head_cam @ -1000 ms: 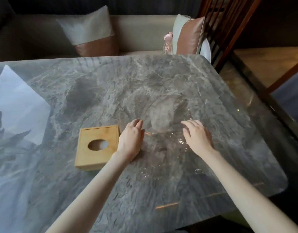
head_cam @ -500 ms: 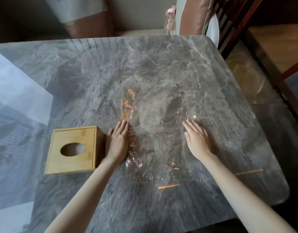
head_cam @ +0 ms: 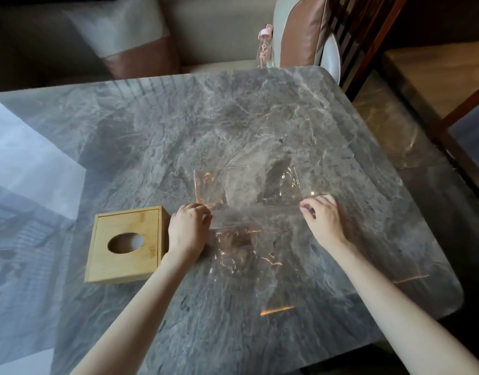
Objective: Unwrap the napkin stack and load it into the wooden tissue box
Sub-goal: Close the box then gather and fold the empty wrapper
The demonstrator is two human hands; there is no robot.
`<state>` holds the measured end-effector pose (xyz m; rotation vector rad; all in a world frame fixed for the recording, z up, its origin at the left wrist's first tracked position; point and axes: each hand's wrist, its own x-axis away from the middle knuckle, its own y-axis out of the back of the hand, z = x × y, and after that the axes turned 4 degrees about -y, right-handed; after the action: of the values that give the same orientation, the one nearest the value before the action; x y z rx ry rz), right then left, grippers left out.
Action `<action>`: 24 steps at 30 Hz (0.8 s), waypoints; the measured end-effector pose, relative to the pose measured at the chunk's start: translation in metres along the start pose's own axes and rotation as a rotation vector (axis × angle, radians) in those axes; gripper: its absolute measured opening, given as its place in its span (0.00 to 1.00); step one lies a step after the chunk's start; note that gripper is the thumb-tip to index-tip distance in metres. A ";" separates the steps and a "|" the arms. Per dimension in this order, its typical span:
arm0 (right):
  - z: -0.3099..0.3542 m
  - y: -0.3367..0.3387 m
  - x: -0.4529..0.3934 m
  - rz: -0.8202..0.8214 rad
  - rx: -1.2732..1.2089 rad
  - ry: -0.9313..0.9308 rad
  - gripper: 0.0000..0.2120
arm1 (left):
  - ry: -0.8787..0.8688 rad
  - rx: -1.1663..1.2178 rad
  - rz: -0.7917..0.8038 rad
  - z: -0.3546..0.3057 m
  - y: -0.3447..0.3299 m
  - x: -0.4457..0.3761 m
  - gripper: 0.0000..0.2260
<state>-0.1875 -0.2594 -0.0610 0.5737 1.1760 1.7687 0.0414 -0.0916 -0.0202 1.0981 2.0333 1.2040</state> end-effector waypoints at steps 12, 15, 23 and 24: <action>0.045 0.048 0.015 0.111 0.197 0.089 0.13 | -0.322 -0.012 -0.018 0.004 0.069 0.006 0.05; 0.079 0.052 0.022 0.149 0.089 0.161 0.18 | -0.405 -0.011 -0.033 -0.001 0.078 0.014 0.04; 0.137 0.070 0.035 0.233 -0.231 0.090 0.07 | -0.258 0.418 -0.107 0.006 0.117 0.024 0.22; 0.140 0.075 0.035 0.231 -0.310 0.060 0.06 | -0.126 0.586 -0.095 0.009 0.127 0.025 0.26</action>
<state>-0.1294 -0.1734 0.0643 0.4878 0.8763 2.1281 0.0823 -0.0317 0.0874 1.2750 2.3704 0.4756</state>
